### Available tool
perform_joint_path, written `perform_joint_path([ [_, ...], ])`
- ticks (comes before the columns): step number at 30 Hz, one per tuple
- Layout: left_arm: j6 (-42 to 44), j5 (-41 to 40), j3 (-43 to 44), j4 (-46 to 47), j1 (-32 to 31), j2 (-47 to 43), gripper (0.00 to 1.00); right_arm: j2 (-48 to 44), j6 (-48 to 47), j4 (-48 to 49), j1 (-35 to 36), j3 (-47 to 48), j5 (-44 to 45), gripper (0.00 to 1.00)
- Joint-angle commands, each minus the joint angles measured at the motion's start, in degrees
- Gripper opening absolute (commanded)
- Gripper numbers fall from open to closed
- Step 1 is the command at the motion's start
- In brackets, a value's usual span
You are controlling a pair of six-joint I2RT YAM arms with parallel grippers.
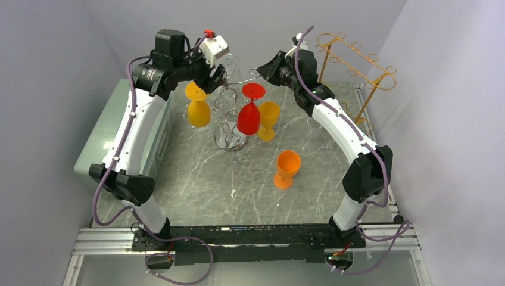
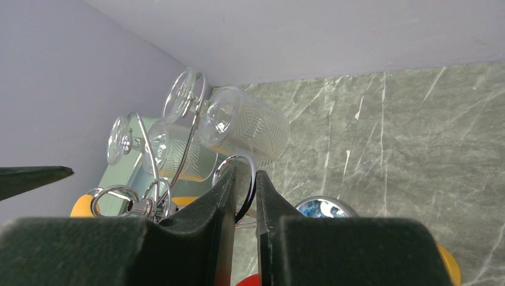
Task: Place the wine glass upside down on the wine glass rack
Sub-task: Adjust the wine rack at the center of the board.
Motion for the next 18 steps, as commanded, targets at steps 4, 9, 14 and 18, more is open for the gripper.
perform_joint_path([
  [4,-2.39,2.32,1.44,3.04,-1.1,2.81,0.56,-0.7,-1.96,-1.44,0.89,-0.21,-0.87,0.04],
  [9,-1.6,0.5,1.97,3.06,-1.1,3.98,0.33,-1.8,-1.33,-0.47,0.91,-1.64,-0.77,0.03],
  [14,0.13,-1.37,1.78,3.23,-1.02,3.99,0.23,-3.32,-0.72,0.19,1.11,-2.94,-0.63,0.03],
  [18,1.41,-2.61,1.85,3.76,-0.88,4.19,0.23,-5.16,-0.48,1.03,1.78,-4.89,0.21,0.02],
])
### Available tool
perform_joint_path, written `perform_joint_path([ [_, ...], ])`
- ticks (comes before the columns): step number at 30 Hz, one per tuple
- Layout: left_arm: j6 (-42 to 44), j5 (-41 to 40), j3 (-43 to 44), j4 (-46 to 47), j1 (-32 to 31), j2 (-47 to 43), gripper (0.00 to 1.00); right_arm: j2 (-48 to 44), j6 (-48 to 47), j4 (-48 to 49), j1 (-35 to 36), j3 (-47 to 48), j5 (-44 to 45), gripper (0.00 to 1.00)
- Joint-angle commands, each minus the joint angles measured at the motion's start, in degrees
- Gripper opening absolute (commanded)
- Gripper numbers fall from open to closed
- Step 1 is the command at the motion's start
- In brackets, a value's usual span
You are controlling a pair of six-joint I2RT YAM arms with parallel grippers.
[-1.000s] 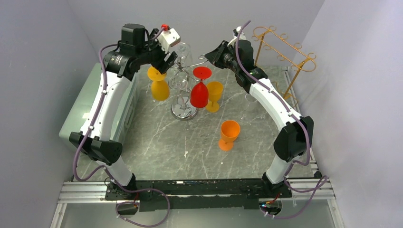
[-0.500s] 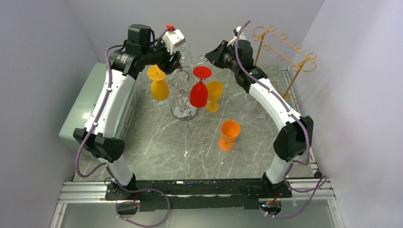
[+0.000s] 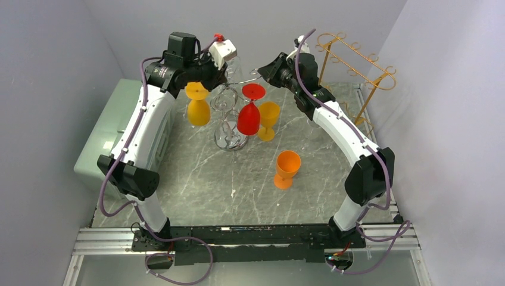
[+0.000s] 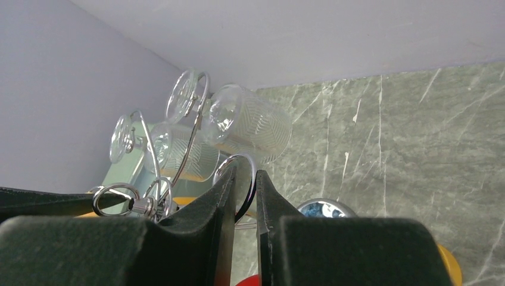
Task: Place the wine glass upside down on the wine glass rack
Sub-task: Adjust the wine rack at the center of the board.
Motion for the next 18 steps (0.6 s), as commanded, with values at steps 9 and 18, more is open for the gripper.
perform_joint_path([
  [9,4.98,-6.08,3.5,4.51,1.03,0.71,0.23,-7.96,-0.05,0.31,3.12,-7.07,0.24,0.0],
  [18,6.18,-7.42,3.96,6.31,2.68,1.37,0.23,-11.18,0.21,0.21,5.81,-11.66,2.95,0.0],
])
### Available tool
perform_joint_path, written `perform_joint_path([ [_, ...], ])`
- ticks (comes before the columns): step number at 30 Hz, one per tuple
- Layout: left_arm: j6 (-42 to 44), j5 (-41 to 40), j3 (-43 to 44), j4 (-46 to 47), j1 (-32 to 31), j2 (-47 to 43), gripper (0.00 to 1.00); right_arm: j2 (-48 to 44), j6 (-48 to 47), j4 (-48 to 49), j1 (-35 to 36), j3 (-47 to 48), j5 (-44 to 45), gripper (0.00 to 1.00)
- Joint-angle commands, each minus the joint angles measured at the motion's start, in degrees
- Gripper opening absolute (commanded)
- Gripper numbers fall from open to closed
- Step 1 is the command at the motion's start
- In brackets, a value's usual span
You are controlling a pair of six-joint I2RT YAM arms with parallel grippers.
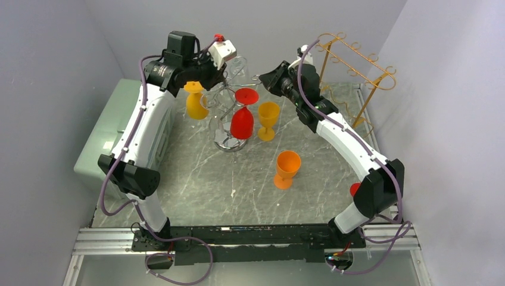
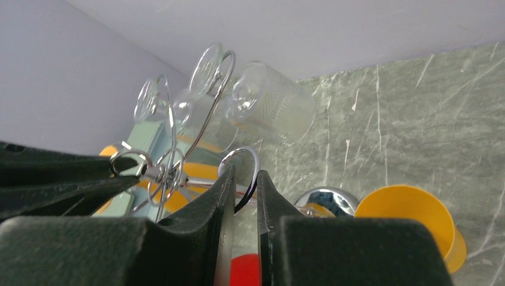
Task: Place the wine glass upside down on the wine glass rack
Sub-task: Adjust the wine rack at the center of the board.
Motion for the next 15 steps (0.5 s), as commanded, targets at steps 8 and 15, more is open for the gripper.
perform_joint_path([
  [8,3.66,-5.54,2.68,8.86,2.39,0.68,0.23,-8.47,-0.71,-0.81,5.19,-8.75,-0.03,0.0],
  [15,3.71,-5.4,2.75,9.49,2.39,1.01,0.23,-11.88,-0.27,-0.33,7.75,-12.93,2.55,0.0],
])
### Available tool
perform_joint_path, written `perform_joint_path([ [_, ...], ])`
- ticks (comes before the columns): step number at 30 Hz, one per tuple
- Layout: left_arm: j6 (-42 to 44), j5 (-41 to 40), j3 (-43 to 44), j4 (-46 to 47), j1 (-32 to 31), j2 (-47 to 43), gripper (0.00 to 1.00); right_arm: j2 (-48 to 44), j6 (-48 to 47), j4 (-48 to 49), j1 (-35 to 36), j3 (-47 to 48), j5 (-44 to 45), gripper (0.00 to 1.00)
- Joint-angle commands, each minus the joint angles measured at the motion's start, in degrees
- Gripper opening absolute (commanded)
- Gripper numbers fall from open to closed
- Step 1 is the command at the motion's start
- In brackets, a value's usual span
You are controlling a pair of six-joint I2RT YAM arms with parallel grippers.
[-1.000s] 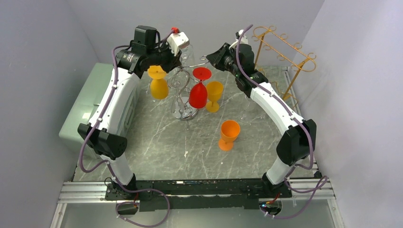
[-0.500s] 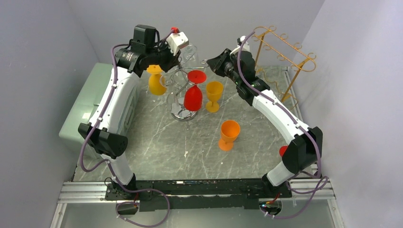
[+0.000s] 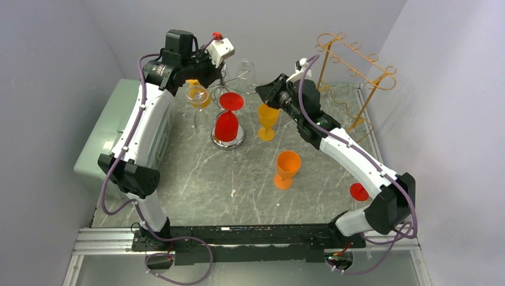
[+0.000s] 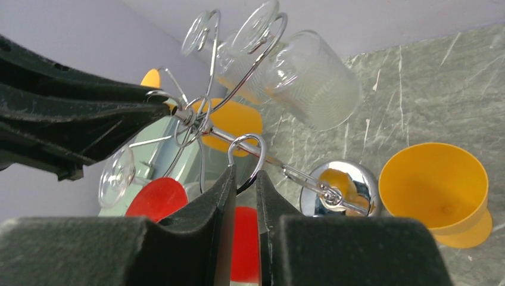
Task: Place the wine glass upside down on the wine glass rack
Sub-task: Adjust the wine rack at the center of the board.
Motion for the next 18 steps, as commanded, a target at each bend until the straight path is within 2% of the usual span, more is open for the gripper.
perform_joint_path([
  [1,2.28,-3.92,2.75,8.22,1.38,0.88,0.23,-3.48,-1.08,-2.97,2.67,-3.47,-0.64,0.0],
  [18,2.72,-3.15,3.7,9.16,1.38,1.74,0.22,-4.32,0.87,-1.78,8.32,-7.57,1.89,0.0],
])
